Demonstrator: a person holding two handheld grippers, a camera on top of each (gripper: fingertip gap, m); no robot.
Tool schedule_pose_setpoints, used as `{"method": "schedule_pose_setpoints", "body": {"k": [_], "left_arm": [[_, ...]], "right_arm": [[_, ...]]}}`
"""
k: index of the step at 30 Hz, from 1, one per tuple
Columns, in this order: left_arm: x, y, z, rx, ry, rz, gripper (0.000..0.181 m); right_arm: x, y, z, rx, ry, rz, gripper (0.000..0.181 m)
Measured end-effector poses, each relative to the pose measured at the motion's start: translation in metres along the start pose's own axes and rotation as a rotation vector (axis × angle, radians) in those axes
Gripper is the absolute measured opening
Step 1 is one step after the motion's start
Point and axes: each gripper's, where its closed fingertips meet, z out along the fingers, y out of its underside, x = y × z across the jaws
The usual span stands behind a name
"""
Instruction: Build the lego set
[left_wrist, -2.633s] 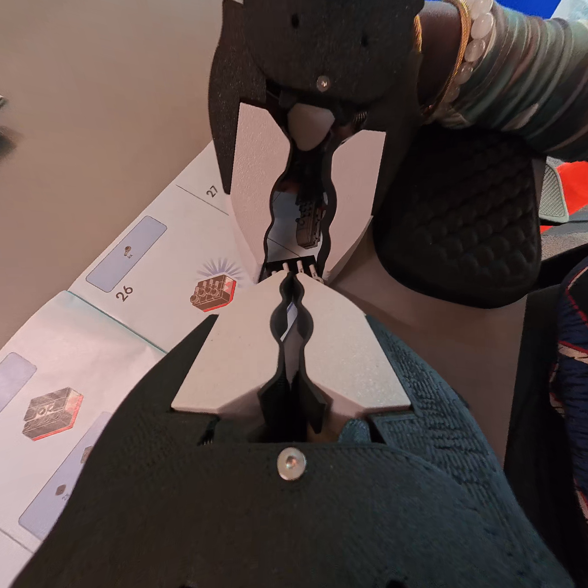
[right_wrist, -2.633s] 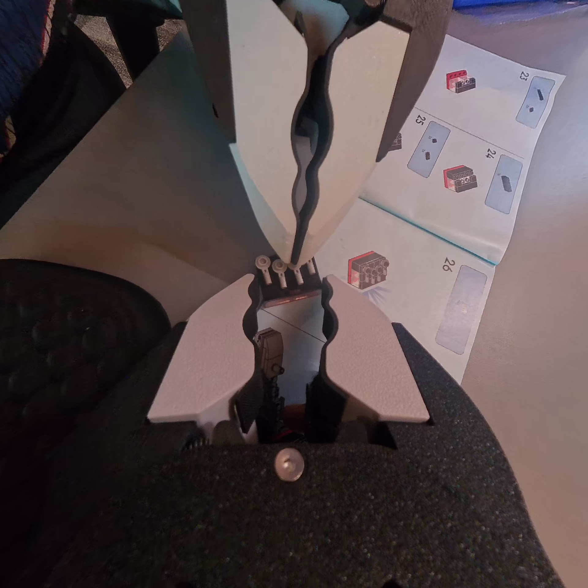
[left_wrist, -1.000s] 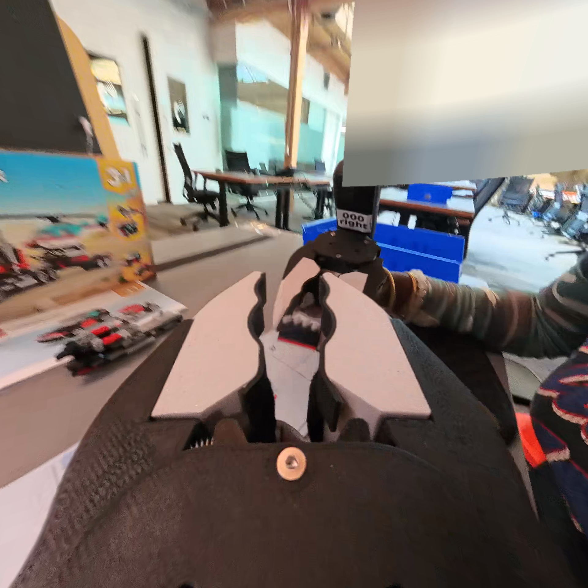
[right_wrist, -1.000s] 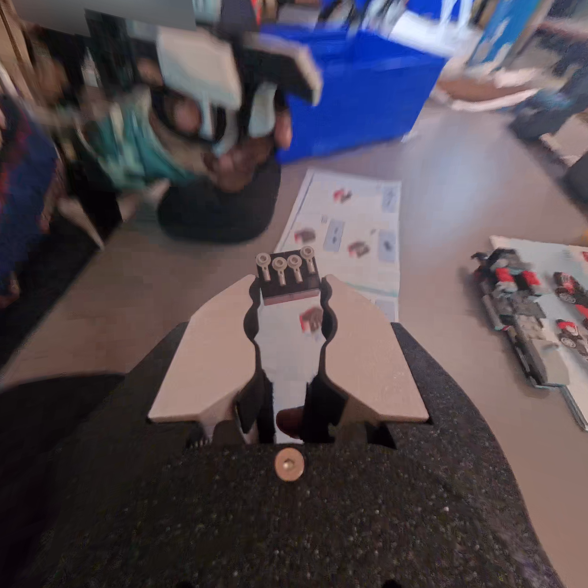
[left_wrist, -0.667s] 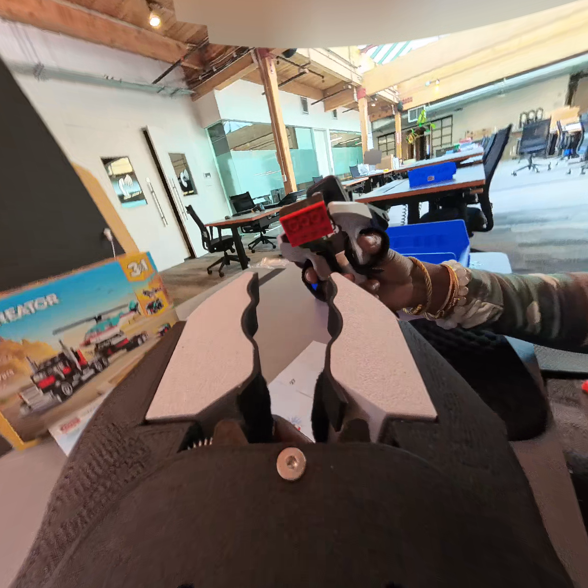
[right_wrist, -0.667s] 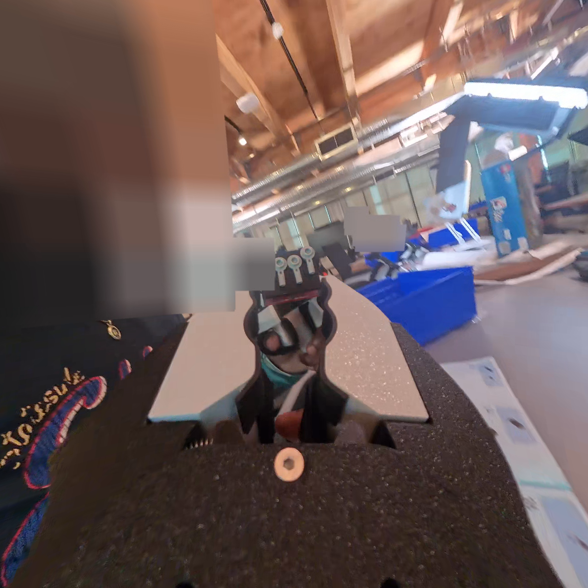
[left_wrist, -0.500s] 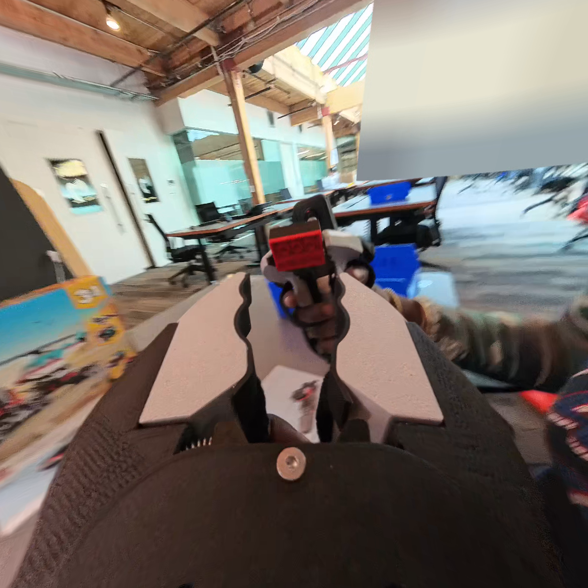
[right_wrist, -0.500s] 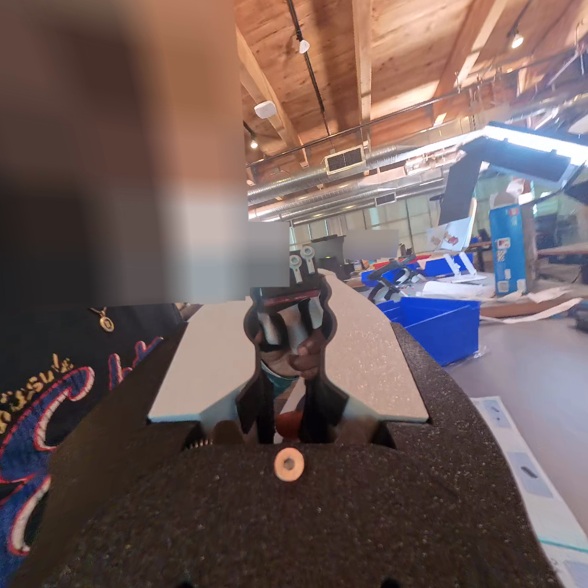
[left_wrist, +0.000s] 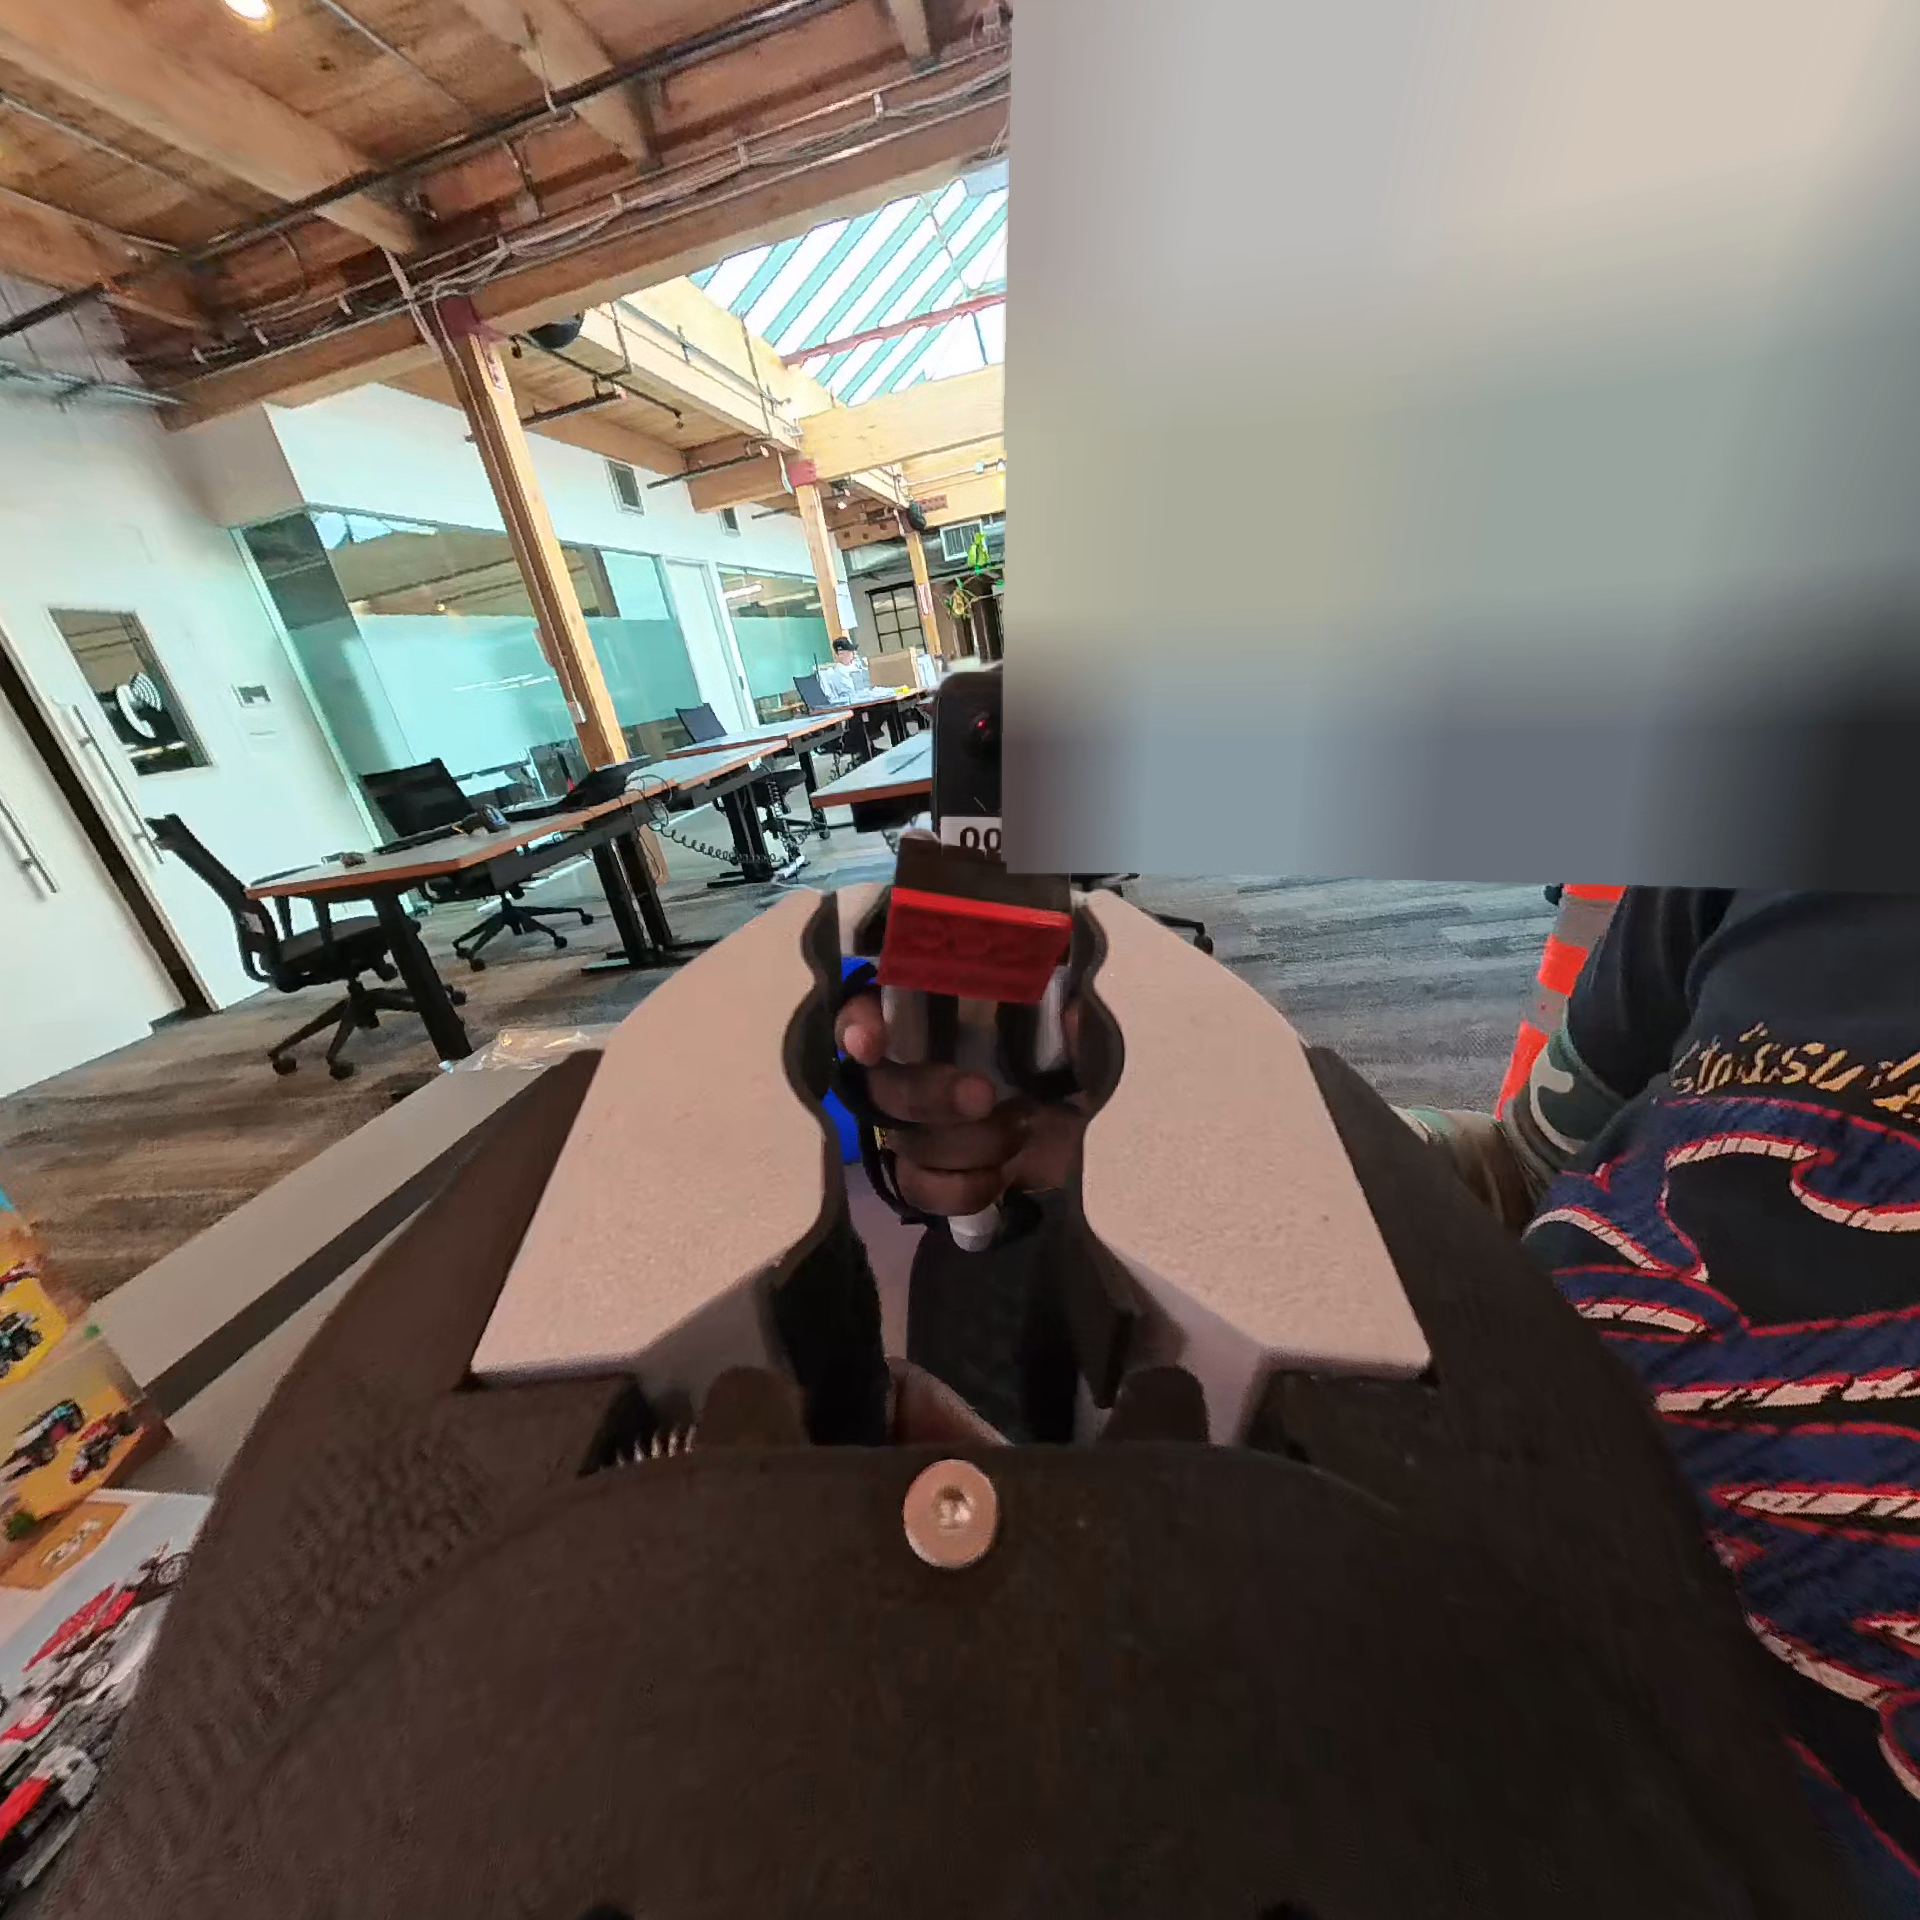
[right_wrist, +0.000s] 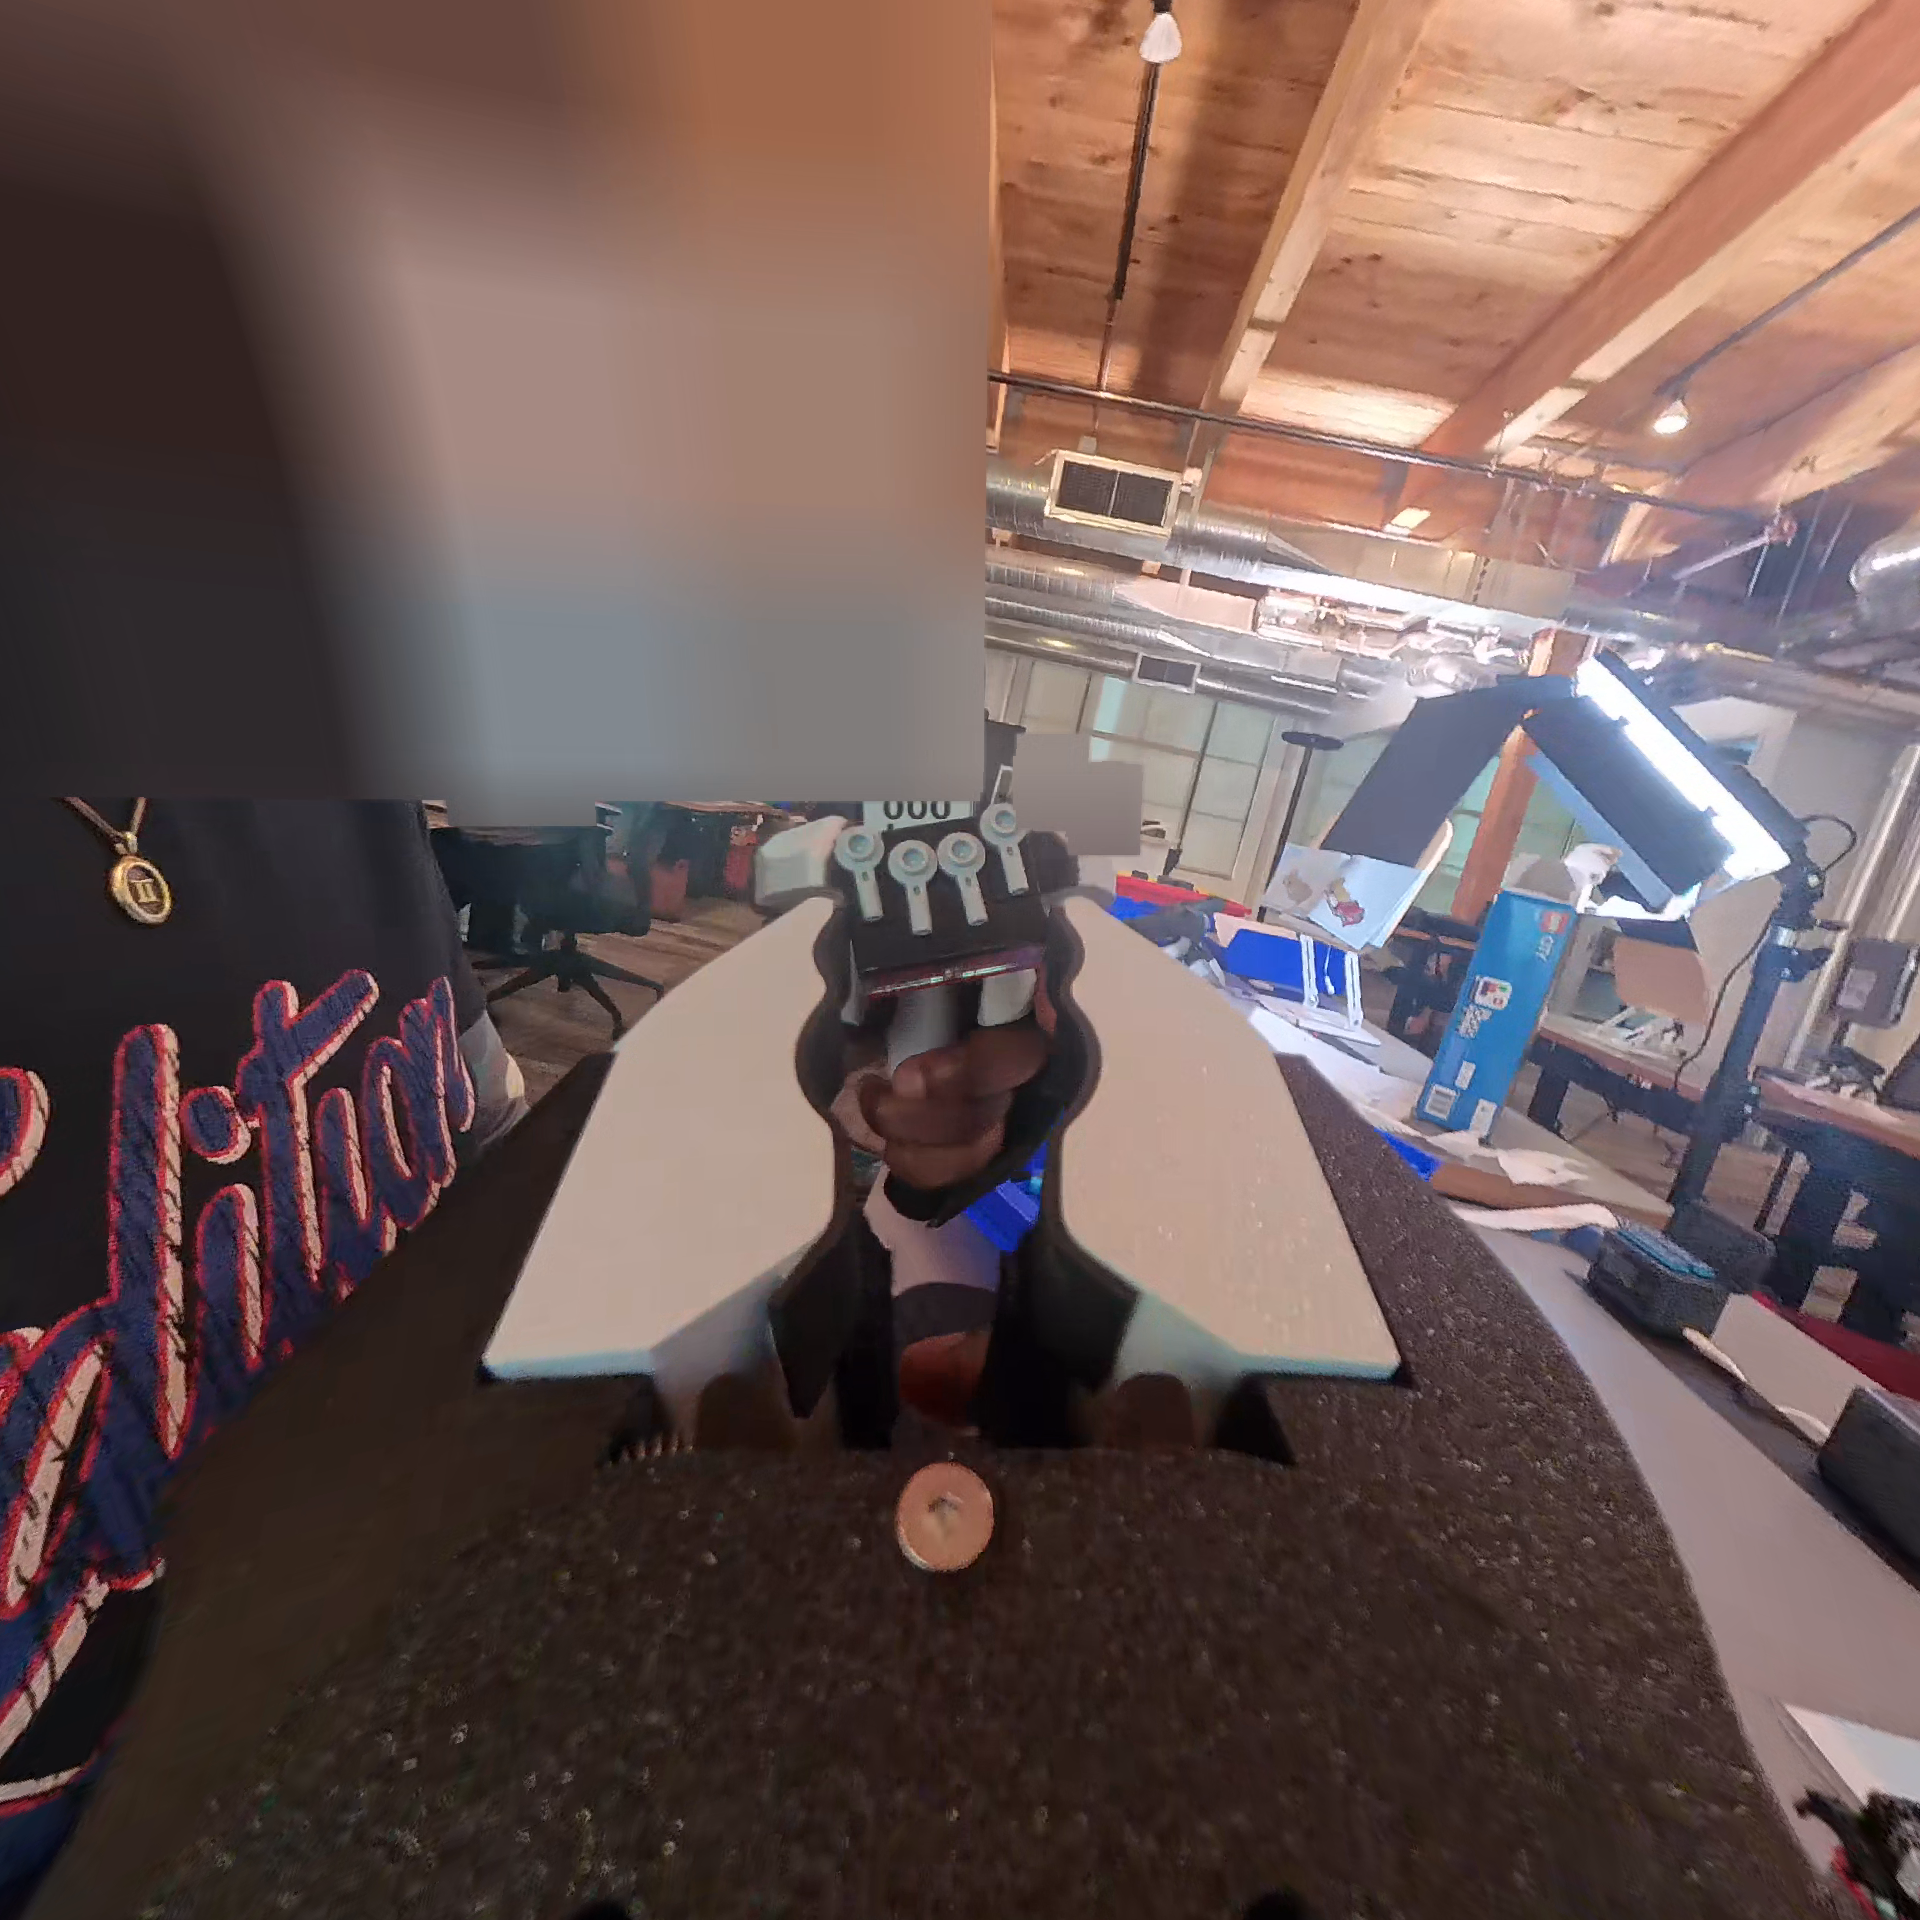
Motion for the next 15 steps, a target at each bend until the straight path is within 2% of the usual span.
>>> {"method": "schedule_pose_setpoints", "body": {"k": [3, 7, 11, 15], "left_arm": [[0.012, -0.002, 0.001, -0.060, 0.019, 0.003, 0.044], [0.018, -0.009, 0.002, -0.093, -0.026, 0.029, 0.044], [0.015, -0.014, -0.002, -0.101, -0.074, 0.069, 0.043], [0.015, -0.018, -0.009, -0.088, -0.062, 0.134, 0.036]], "right_arm": [[-0.010, -0.005, 0.003, 0.018, -0.007, -0.032, 0.036], [-0.014, -0.013, 0.008, 0.028, 0.010, -0.091, 0.036], [-0.013, -0.011, 0.017, -0.073, 0.041, -0.208, 0.036], [-0.011, -0.009, 0.023, -0.162, 0.035, -0.225, 0.036]]}}
